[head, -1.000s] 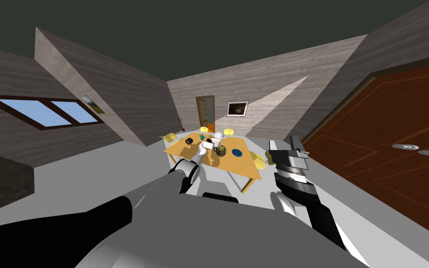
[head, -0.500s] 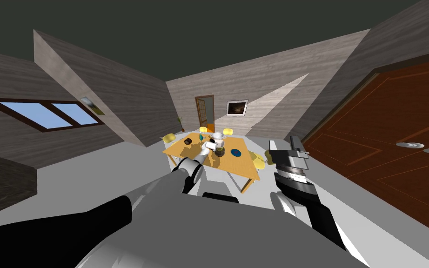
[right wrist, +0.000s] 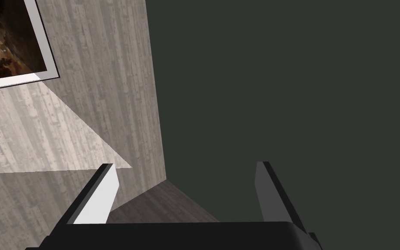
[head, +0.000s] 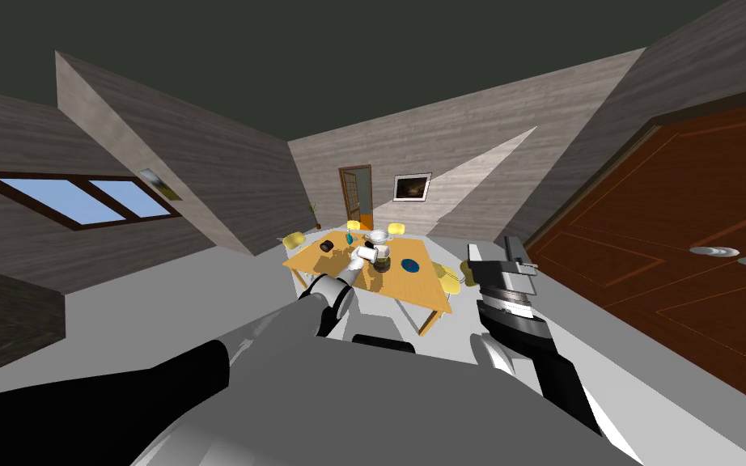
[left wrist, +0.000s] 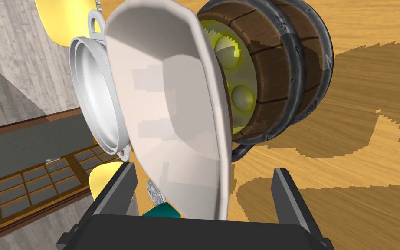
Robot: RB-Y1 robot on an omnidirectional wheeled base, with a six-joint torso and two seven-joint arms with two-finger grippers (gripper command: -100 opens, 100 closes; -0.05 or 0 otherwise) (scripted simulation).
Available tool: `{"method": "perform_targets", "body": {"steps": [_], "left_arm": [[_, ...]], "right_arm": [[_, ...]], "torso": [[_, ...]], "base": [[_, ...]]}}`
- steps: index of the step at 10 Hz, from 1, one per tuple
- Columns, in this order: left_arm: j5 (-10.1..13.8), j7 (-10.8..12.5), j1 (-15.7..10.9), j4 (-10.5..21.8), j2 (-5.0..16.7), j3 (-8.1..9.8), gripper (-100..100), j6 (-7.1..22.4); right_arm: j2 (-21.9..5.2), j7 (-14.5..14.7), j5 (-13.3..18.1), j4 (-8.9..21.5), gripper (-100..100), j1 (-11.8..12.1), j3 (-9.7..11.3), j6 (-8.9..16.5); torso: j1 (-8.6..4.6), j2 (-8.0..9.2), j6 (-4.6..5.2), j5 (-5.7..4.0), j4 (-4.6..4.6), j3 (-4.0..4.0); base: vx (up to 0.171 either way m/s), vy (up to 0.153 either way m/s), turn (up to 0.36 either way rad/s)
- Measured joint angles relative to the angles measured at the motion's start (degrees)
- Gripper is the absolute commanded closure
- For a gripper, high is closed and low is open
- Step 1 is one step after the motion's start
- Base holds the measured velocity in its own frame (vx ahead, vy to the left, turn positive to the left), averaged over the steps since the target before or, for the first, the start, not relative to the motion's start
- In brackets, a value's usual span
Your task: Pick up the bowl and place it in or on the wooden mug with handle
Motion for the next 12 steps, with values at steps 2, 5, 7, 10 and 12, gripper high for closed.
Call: {"method": "perform_targets", "body": {"steps": [2,5,7,10,12], "left_arm": [[0.0,0.0,0.0,0.0,0.0,0.0,-100,0.0],[0.51,0.34,-2.36,0.26,0.04,0.23,-100,2.43],[0.66,0.39,-2.24,-1.82,0.08,0.18,-100,4.65],[0.61,0.74,-2.9,-2.26,-0.08,0.16,0,6.07],[0.61,0.74,-2.9,-2.26,-0.08,0.16,0,6.07]], "right_arm": [[0.0,0.0,0.0,0.0,0,0.0,0.0,0.0],[0.0,0.0,0.0,0.0,0,0.0,0.0,0.0],[0.0,0.0,0.0,0.0,0,0.0,0.0,0.0],[0.0,0.0,0.0,0.0,0,0.0,0.0,0.0],[0.0,0.0,0.0,0.0,0,0.0,0.0,0.0]], "torso": [[0.0,0.0,0.0,0.0,0.0,0.0],[0.06,-0.03,0.0,0.01,0.0,-0.02],[0.05,-0.01,0.0,0.01,0.0,-0.01],[0.01,0.0,0.0,0.0,0.0,0.0],[0.0,0.0,0.0,0.0,0.0,0.0]], "base": [[0.003,0.006,0.007],[0.009,0.017,0.005],[0.005,0.013,0.008],[0.001,0.002,0.0],[0.0,0.0,0.0]]}}
